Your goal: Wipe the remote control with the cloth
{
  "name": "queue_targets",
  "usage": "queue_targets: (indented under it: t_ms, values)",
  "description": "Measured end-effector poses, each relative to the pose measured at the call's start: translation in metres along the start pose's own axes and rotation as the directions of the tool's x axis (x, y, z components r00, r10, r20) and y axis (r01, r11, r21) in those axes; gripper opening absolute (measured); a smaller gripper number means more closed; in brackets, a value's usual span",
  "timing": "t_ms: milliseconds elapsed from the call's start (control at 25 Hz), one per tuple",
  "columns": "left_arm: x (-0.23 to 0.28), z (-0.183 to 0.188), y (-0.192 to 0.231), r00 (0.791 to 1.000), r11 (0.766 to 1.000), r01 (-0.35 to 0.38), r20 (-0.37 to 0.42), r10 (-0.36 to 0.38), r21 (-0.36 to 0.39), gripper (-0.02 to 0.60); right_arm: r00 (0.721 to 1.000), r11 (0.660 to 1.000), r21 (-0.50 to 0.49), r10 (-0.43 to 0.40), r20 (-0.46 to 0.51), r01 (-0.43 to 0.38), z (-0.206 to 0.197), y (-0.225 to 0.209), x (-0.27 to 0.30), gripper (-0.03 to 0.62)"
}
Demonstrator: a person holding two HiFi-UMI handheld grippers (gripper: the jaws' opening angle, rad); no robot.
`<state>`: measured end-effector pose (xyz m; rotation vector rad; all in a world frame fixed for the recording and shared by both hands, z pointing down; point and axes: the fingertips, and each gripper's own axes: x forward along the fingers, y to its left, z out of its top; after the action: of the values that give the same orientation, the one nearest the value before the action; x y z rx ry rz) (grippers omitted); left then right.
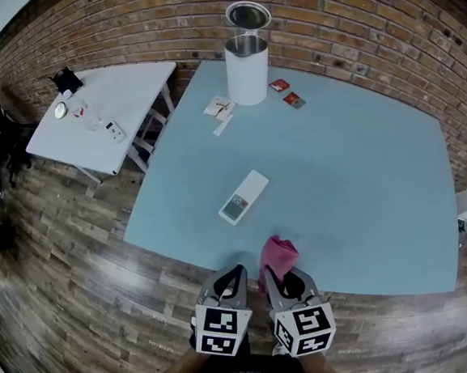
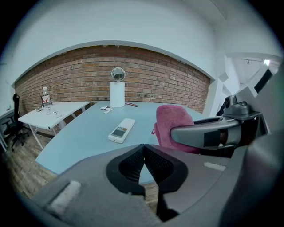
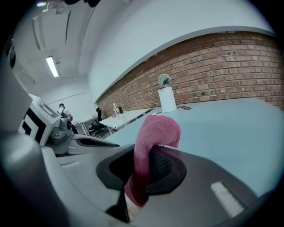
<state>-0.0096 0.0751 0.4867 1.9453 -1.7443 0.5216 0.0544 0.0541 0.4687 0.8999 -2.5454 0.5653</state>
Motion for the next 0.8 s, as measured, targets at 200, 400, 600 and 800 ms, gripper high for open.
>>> queue_targets:
  t_ms: [200,400,600,800]
  values:
    - [0.013,0.007,0.019,0.998,0.998,0.053,-0.023,-0.052,0.047,0.006,0.999,1.000,0.002,-0.030,-0.009,0.030,0.013,0.004,0.025,0.067]
    - [0.026,0.010,0.035,0.994,0.992,0.107,-0.040,-0.104,0.073,0.023,0.998,0.998,0.002,-0.061,-0.014,0.061,0.025,0.008,0.048,0.067]
    - [0.042,0.012,0.047,0.987,0.983,0.153,-0.067,-0.146,0.103,0.074,0.996,0.996,-0.003,-0.090,-0.008,0.090,0.038,0.009,0.063,0.067]
    - [0.056,0.011,0.053,0.980,0.974,0.181,-0.101,-0.169,0.132,0.137,0.995,0.996,-0.011,-0.094,-0.012,0.094,0.043,0.007,0.073,0.067]
